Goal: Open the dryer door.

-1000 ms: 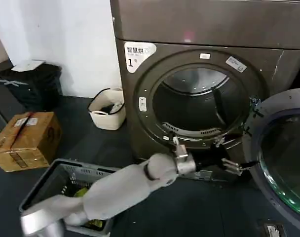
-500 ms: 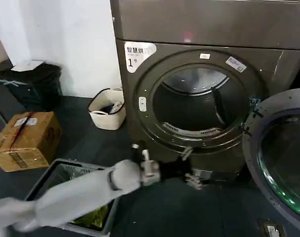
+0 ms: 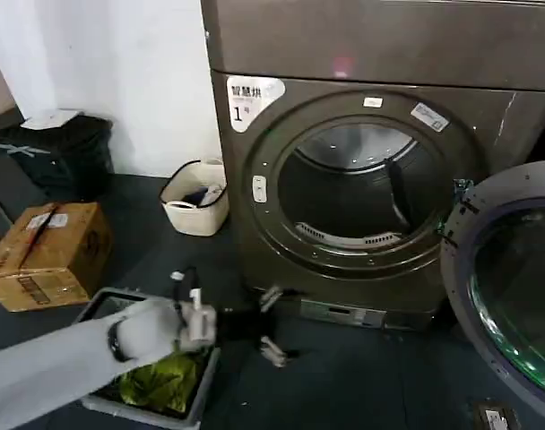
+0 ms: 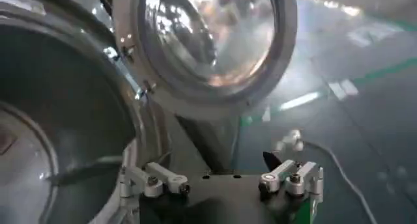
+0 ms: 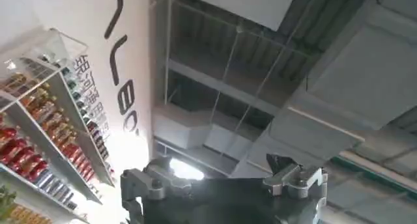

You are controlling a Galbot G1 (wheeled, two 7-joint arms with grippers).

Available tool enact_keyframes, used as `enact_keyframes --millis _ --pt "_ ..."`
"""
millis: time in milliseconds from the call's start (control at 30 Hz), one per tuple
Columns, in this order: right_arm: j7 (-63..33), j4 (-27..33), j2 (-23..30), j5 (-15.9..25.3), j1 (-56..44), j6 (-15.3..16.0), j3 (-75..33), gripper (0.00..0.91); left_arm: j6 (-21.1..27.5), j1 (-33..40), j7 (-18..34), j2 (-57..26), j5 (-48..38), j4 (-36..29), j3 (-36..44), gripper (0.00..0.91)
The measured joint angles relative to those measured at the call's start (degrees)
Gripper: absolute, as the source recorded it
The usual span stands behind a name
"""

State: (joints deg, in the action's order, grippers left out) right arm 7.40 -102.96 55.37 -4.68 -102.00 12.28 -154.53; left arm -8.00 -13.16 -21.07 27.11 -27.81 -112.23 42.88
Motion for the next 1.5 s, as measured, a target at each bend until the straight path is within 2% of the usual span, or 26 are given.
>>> enact_keyframes --millis 333,633,1067,1500 --pt "0.00 0.95 -0.75 0.90 0.61 -0.46 0.41 0.907 2.69 -0.26 -0.50 -10.33 2.76 -0.87 -1.20 0.907" --pt "-0.02 2.11 -1.12 1.12 0.44 -1.01 -0.19 0.907 6.01 -1.83 -3.24 -17.01 6.06 -0.42 -3.98 0.907" --pt "-0.03 2.96 -1.44 0.97 -0.20 -1.18 -0.94 0.907 7.24 -3.47 -3.25 -22.87 8.90 2.40 -1.68 0.907" --pt "-0.02 2.92 -1.36 0.96 0.00 -1.33 -0.90 0.907 7.99 -4.12 -6.76 -26.18 9.80 7.39 0.05 0.907"
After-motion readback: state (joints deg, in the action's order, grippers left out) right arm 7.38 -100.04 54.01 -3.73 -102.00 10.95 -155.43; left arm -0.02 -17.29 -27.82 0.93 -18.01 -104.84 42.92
